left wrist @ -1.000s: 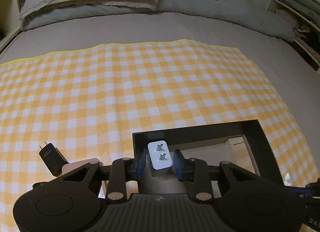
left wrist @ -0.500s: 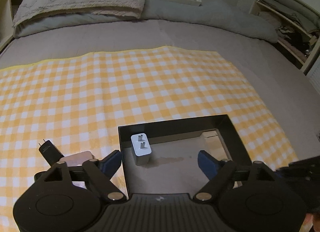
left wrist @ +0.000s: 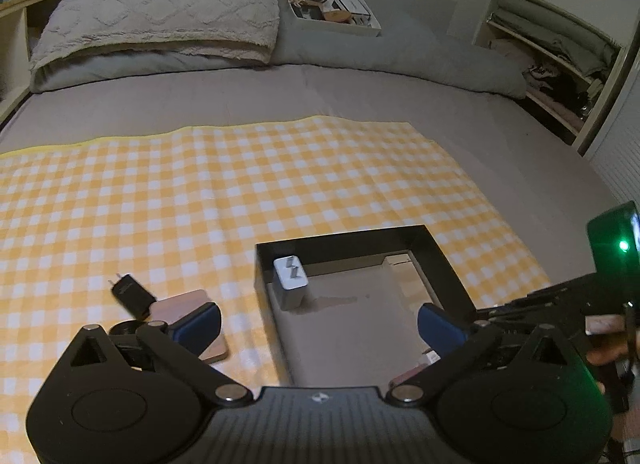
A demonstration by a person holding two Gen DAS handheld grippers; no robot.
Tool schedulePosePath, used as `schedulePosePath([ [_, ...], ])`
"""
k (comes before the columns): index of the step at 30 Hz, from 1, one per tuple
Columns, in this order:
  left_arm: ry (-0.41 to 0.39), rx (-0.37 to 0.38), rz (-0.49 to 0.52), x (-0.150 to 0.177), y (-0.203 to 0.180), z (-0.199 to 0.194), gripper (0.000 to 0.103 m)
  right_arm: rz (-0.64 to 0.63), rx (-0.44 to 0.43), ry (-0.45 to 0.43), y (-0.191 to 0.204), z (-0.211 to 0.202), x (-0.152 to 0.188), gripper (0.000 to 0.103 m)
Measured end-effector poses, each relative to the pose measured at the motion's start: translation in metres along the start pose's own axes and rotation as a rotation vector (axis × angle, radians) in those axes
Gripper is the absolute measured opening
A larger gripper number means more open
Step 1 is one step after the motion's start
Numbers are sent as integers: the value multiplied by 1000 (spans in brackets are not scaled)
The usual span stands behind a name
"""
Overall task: Organize rigid objects
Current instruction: 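Open the left gripper to release the white plug in the box, then move the left tool to the black earbud case and grasp it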
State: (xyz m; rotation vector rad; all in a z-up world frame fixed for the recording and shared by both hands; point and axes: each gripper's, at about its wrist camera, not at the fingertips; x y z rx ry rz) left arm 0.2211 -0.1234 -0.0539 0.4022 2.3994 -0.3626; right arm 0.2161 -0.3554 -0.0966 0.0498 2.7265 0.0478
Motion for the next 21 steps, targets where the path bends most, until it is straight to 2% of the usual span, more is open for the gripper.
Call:
schedulePosePath([
  [11, -29, -53, 34, 18, 44, -34, 103, -32, 38, -32, 4, -2, -3, 4],
  [16, 0, -81, 49, 28, 66, -35, 103, 5, 22, -49, -1, -2, -5, 4],
  [21, 64, -91, 45, 40, 83, -24, 103, 14, 16, -45, -2, 0, -4, 4],
])
Point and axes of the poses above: each gripper's, at about its wrist camera, not at the fingertips, and z roughly the way its jaws point, y to its left, x to its underside, and after that the axes turned 2 degrees about z, right-handed
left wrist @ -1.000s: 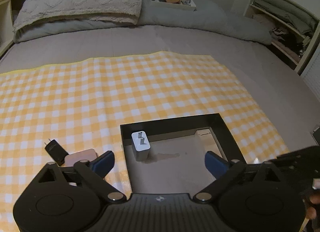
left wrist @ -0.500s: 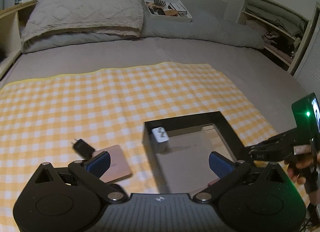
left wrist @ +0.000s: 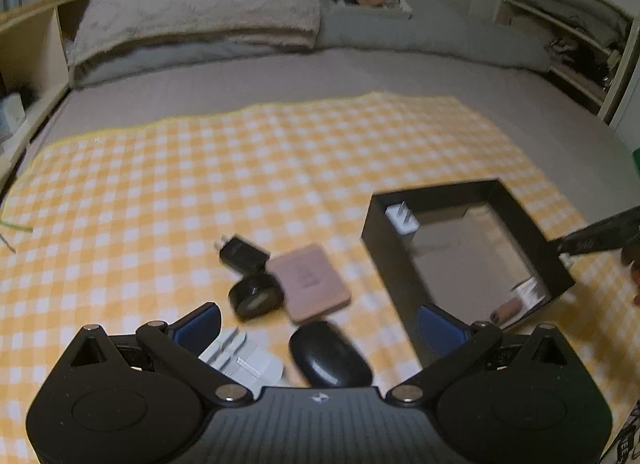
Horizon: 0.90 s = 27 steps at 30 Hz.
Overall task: Organize rigid objects
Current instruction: 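Move the left tool to the black earbud case and grasp it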
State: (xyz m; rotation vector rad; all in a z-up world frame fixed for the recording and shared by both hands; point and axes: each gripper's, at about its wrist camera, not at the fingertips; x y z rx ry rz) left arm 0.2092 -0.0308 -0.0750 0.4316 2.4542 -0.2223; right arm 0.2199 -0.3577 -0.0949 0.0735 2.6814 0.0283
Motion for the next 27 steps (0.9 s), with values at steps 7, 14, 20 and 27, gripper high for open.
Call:
schedulePosePath([
  [7, 131, 126, -226, 18, 22, 26, 103, 10, -2, 15, 0, 1, 0, 4],
  [14, 160, 212, -390, 23, 21, 50, 96, 29, -9, 21, -1, 1, -1, 5],
  [20, 197, 168, -388, 25, 21, 72, 82, 30, -12, 20, -2, 1, -1, 5],
  [27, 183, 98, -349, 27, 15, 86, 82, 41, -21, 24, -1, 2, -2, 9],
])
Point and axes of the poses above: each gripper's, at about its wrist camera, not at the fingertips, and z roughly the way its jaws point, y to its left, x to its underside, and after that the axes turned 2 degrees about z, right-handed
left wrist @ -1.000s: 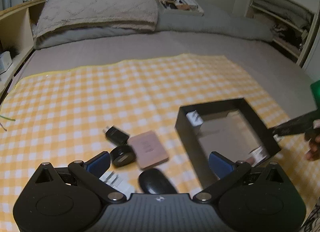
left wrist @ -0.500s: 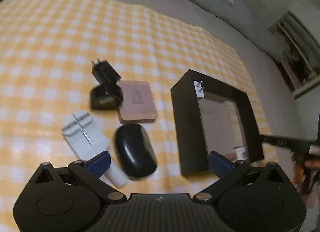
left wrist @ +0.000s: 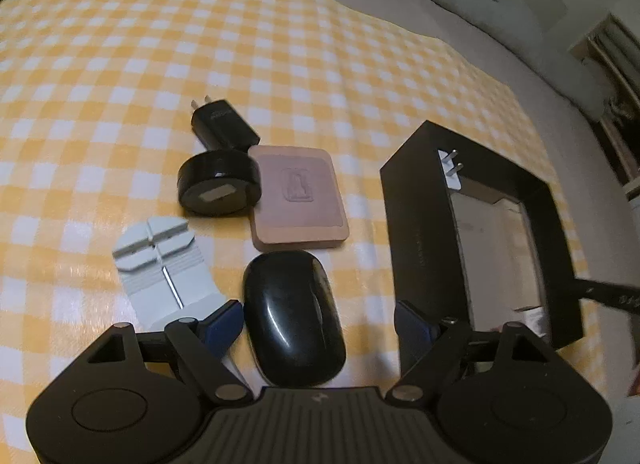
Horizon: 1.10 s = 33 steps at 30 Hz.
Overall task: Organize rigid objects
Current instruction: 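Move the left tool to the black earbud case and grasp it, then carry the black earbud case with the left gripper into the box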
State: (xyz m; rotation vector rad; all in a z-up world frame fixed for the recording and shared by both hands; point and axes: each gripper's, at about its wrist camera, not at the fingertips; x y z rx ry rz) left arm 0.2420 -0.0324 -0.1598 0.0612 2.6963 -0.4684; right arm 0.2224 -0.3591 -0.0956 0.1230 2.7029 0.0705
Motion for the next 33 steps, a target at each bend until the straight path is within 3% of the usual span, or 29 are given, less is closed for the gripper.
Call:
schedulePosePath([
  [13, -7, -140, 127, -2, -11, 9, 59, -3, 9, 2, 5, 0, 1, 9],
  [16, 1, -151, 175, -3, -14, 8, 57, -13, 15, 3, 7, 2, 2, 10],
  [21, 38, -195, 381, -5, -34, 10, 58, -13, 15, 4, 7, 2, 1, 10],
  [27, 53, -203, 303, -11, -38, 19, 57, -22, 21, 6, 7, 3, 0, 10],
  [33, 48, -199, 343, -3, -47, 24, 55, -25, 19, 7, 8, 3, 0, 10],
])
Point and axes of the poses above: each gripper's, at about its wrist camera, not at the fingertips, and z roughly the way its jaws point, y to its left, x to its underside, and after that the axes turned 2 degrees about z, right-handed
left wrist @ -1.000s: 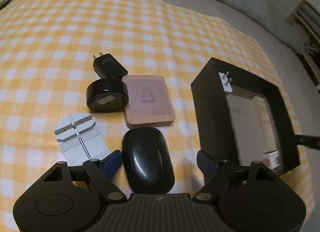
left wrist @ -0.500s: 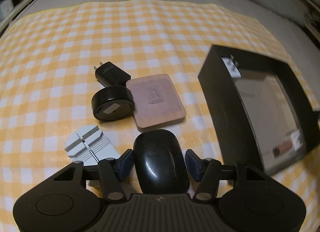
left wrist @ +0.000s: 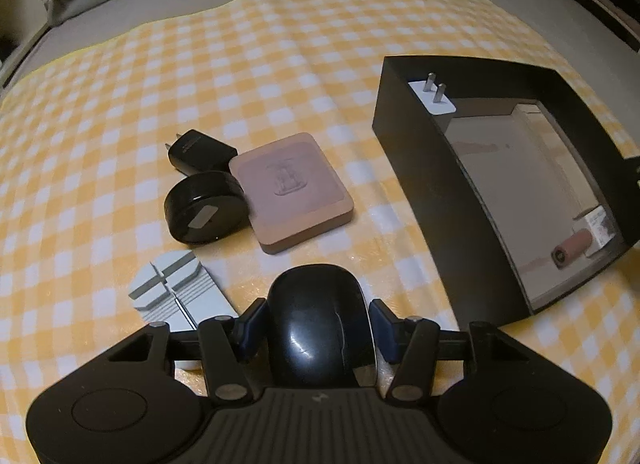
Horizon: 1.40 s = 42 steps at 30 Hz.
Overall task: Organize rigid objects
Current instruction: 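Carry the black earbud case with the left gripper into the box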
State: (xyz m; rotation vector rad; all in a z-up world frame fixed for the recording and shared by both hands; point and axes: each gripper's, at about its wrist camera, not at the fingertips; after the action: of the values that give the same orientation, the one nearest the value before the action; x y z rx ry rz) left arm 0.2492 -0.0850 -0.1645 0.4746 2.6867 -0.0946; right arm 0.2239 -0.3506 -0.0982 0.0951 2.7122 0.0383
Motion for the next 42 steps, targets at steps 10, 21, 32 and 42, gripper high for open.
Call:
schedulePosePath([
  [10, -91, 73, -88, -14, 13, -32, 54, -2, 2, 1, 1, 0, 1, 10],
  [21, -282, 161, -128, -23, 1, -104, 54, -5, 2, 1, 1, 0, 0, 10],
  [32, -299, 274, -106, -44, -47, -106, 54, -7, -1, -1, 1, -1, 1, 10],
  [42, -173, 296, -92, -70, -101, -47, 54, -22, -12, 5, 0, -7, 4, 7],
])
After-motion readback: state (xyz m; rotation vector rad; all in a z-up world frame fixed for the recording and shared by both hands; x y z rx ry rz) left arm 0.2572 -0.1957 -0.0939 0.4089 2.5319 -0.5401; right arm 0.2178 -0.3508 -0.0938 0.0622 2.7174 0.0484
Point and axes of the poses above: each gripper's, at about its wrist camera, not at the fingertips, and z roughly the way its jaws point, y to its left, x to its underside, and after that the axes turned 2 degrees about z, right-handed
